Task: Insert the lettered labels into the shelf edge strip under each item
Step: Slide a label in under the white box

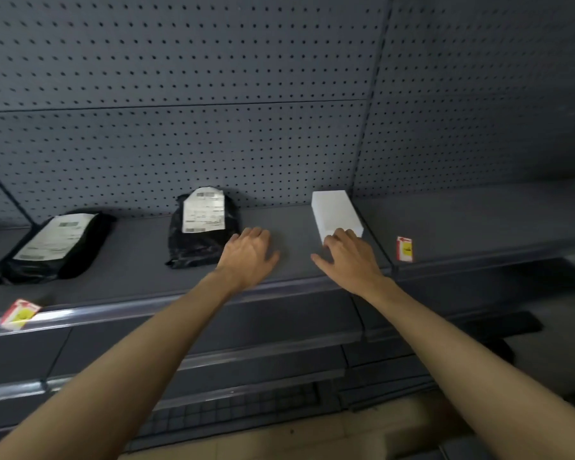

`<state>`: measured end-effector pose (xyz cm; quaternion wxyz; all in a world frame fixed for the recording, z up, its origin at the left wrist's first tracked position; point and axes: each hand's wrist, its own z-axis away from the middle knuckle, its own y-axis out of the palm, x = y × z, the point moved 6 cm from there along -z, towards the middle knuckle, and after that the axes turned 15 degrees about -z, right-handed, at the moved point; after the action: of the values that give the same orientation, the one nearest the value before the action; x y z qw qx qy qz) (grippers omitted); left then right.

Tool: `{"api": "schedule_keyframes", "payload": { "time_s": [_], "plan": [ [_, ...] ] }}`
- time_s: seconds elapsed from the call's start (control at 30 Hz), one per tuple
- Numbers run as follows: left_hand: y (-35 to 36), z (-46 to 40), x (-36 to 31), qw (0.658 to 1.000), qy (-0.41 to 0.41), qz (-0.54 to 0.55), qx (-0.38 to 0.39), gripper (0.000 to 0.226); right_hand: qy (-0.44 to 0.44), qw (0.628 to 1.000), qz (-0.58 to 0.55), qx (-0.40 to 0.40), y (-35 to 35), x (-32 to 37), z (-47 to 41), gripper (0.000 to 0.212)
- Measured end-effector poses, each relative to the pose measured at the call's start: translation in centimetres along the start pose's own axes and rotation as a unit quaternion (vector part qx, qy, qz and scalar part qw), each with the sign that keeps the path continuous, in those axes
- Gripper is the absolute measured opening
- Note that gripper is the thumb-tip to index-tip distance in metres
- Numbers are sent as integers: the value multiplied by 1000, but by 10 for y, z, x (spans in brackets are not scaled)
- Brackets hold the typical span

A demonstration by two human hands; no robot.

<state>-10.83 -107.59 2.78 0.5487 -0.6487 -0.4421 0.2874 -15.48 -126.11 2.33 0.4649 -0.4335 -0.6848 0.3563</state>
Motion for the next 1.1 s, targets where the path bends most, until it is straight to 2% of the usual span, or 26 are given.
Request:
{"api": "schedule_keyframes", "payload": {
  "time_s": [0.3,0.5,0.73,1.0,1.1],
  "plan": [
    [2,-89,-171,1000,14,20,10,38,65,997,43,-7,-68,-172,15,42],
    [22,-129,-248,999,11,4,38,44,85,996,38,9,-73,-236,15,40],
    [62,-149,-289,984,-64,-8,166,63,88,995,9,45,-48,-262,6,39],
    [73,-154,-294,957,-151,105,226,49,85,995,-9,41,-42,-274,10,40],
    [73,-153,-295,945,-182,121,244,56,96,994,-14,56,-42,-276,9,43]
  ]
}}
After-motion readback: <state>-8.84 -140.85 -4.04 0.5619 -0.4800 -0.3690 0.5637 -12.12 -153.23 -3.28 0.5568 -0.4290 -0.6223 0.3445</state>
